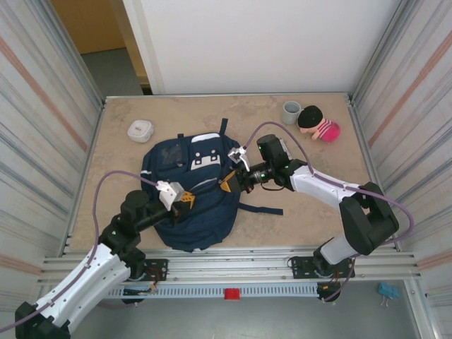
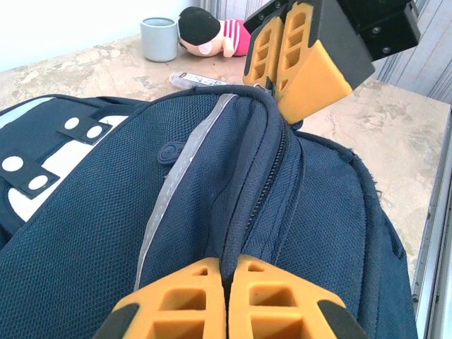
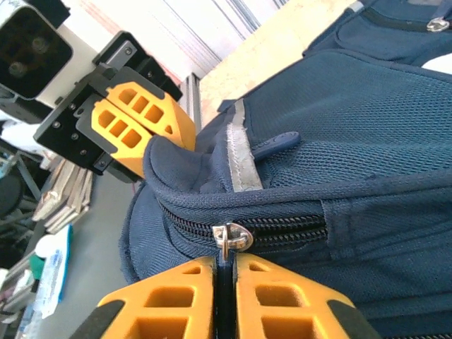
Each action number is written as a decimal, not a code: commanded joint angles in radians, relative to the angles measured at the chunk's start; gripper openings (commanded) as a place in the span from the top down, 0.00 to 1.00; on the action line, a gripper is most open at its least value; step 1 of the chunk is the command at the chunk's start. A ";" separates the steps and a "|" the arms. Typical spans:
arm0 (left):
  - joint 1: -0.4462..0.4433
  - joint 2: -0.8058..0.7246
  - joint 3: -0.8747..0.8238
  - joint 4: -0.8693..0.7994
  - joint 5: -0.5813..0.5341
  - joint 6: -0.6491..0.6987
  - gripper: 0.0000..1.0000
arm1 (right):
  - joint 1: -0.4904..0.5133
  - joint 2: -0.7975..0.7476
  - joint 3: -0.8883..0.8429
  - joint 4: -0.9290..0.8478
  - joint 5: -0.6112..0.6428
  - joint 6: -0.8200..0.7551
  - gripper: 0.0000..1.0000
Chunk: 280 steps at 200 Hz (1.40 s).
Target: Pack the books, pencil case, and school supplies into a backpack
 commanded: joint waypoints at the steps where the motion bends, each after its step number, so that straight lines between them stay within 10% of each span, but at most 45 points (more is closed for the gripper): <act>1: 0.003 -0.016 0.013 0.121 0.030 -0.020 1.00 | 0.009 -0.032 -0.010 0.006 0.036 0.017 0.97; 164: -0.087 0.303 0.145 0.266 -0.005 -0.011 1.00 | 0.326 -0.144 -0.010 -0.080 0.417 0.193 1.00; 212: -0.087 0.239 0.140 0.205 -0.028 0.032 1.00 | 0.292 -0.236 -0.047 -0.100 0.480 0.267 0.49; 280: -0.087 0.213 0.084 0.231 -0.011 0.056 1.00 | 0.103 -0.421 -0.126 -0.049 0.560 0.577 0.38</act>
